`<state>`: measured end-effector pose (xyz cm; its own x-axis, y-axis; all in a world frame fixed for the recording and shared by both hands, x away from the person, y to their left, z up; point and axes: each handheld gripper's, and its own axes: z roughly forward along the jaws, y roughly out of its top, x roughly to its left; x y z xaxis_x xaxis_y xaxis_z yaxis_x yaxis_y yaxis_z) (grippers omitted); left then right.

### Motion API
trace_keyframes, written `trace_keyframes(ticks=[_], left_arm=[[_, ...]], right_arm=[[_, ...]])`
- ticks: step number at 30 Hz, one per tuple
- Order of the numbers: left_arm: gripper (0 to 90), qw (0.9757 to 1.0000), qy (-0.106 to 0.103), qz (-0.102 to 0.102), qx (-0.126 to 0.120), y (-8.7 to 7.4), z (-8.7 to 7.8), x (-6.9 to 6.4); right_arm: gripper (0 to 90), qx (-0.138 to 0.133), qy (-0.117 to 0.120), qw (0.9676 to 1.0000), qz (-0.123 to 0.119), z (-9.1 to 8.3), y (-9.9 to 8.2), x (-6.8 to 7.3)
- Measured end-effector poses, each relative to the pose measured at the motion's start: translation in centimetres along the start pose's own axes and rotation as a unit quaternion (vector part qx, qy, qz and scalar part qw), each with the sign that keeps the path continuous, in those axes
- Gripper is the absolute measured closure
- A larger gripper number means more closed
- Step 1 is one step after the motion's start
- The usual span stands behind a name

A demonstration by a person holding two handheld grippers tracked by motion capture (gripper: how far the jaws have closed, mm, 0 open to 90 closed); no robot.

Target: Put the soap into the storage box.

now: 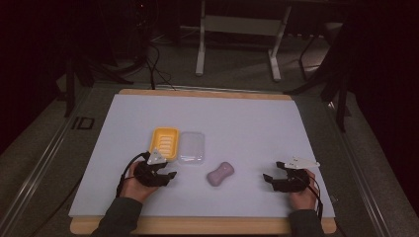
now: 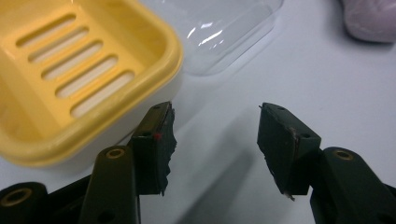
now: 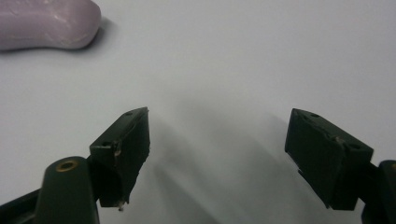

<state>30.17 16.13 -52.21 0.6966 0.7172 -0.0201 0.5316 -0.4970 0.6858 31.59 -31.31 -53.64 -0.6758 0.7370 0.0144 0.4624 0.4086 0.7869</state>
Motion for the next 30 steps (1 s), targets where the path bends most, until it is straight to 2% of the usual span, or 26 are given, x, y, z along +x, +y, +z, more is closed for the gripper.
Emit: trace_keyframes(ticks=[4, 7, 12, 15, 20, 30], left_arm=[[45.7, 0.9999, -0.005, 0.003, 0.008, 0.4, -0.1, -0.1], [45.7, 0.9998, -0.012, 0.005, 0.017, 0.9, -0.2, -0.1], [45.5, 0.9996, -0.013, 0.009, 0.025, 1.4, -0.2, -0.2], [45.1, 0.9995, -0.017, 0.005, 0.027, 1.7, -0.2, -0.5], [44.3, 0.9991, -0.022, 0.011, 0.036, 2.2, -0.1, -0.8], [43.7, 0.9986, -0.029, 0.009, 0.044, 3.3, 0.0, -0.9]], right_arm=[[22.5, -0.005, -0.001, 1.0000, -0.006, -0.1, -0.1, 0.1], [22.5, 0.002, -0.005, 0.9997, -0.024, 0.0, -0.1, 0.5], [22.5, -0.004, -0.002, 0.9999, -0.015, -0.1, -0.1, 0.3], [22.5, -0.001, -0.003, 0.9998, -0.019, 0.0, -0.1, 0.4], [22.5, -0.001, -0.004, 0.9998, -0.019, 0.0, -0.1, 0.4], [22.5, -0.002, -0.005, 0.9998, -0.019, 0.0, -0.1, 0.4]])
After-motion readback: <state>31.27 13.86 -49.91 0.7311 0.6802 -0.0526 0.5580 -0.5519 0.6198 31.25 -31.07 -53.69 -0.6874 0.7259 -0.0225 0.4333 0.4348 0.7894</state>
